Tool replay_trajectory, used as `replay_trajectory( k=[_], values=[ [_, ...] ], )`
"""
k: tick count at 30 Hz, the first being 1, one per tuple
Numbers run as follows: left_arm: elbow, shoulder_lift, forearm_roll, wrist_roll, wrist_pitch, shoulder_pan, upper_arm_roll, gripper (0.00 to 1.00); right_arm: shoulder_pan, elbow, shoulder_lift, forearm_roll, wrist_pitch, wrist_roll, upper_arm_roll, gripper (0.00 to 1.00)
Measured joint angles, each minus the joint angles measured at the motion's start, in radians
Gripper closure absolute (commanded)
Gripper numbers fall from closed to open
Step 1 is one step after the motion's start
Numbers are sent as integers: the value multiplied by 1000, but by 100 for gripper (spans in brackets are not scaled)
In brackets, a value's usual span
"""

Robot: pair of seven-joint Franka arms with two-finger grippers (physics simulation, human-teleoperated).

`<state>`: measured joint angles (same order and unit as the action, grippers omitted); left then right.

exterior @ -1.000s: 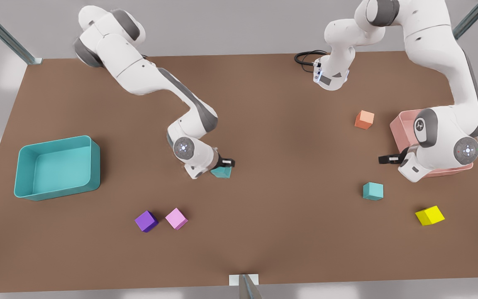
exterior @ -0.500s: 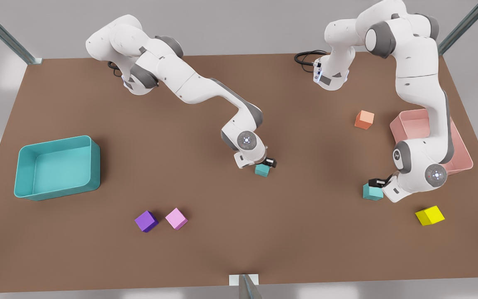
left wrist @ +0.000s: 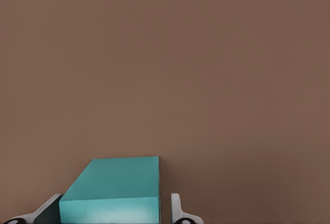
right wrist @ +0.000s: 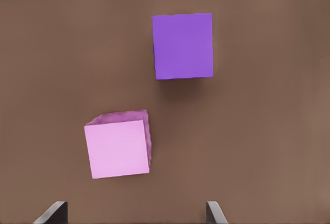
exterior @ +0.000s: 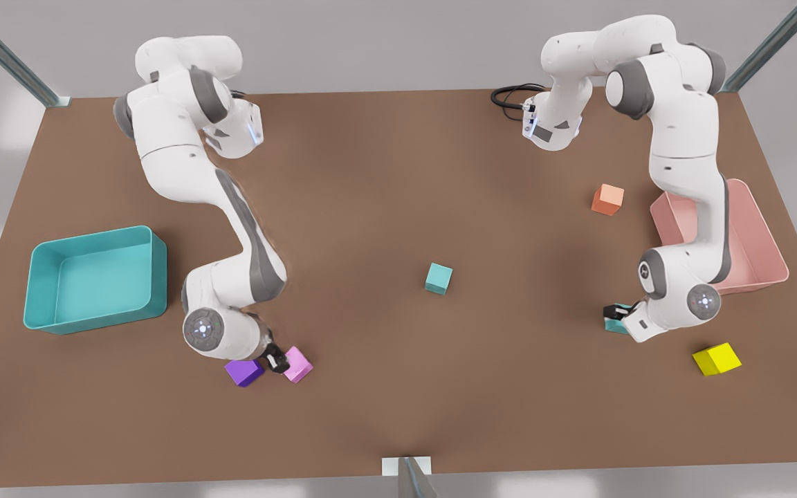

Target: Stack the two blue cubes on top of each other

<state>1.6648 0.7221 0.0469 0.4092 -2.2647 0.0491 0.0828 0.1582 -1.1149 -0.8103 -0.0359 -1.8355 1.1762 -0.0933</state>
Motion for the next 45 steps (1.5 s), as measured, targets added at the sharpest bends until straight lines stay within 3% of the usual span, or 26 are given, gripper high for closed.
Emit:
replay_trajectory(
  k=[2,4,6,7,13,18,23,32,45],
  values=[
    [0,7,0,9,-8,0,0,0,-69,4,140,45,105,-92,2,0],
    [0,10,-2,15,-14,0,0,39,-88,-5,313,82,203,-197,4,0],
    [0,10,-11,14,-19,0,0,45,-88,-157,539,101,273,-292,5,0],
    [0,9,-12,14,-22,0,0,46,-77,-220,603,105,288,-335,4,0],
    [-1,-75,-18,-5,-3,-45,0,46,-78,-263,617,112,344,-551,4,0],
    [-63,-180,-16,-153,143,-399,-18,46,-78,-266,619,116,367,-682,4,0],
    [-185,-124,67,-382,225,-657,-27,45,-79,-276,624,117,381,-782,4,0],
    [-196,-51,107,-703,296,-742,-43,45,-86,-281,623,114,394,-904,9,0],
    [-171,-40,106,-955,294,-712,-57,44,-85,-293,619,111,397,-1001,8,0]
  ],
)
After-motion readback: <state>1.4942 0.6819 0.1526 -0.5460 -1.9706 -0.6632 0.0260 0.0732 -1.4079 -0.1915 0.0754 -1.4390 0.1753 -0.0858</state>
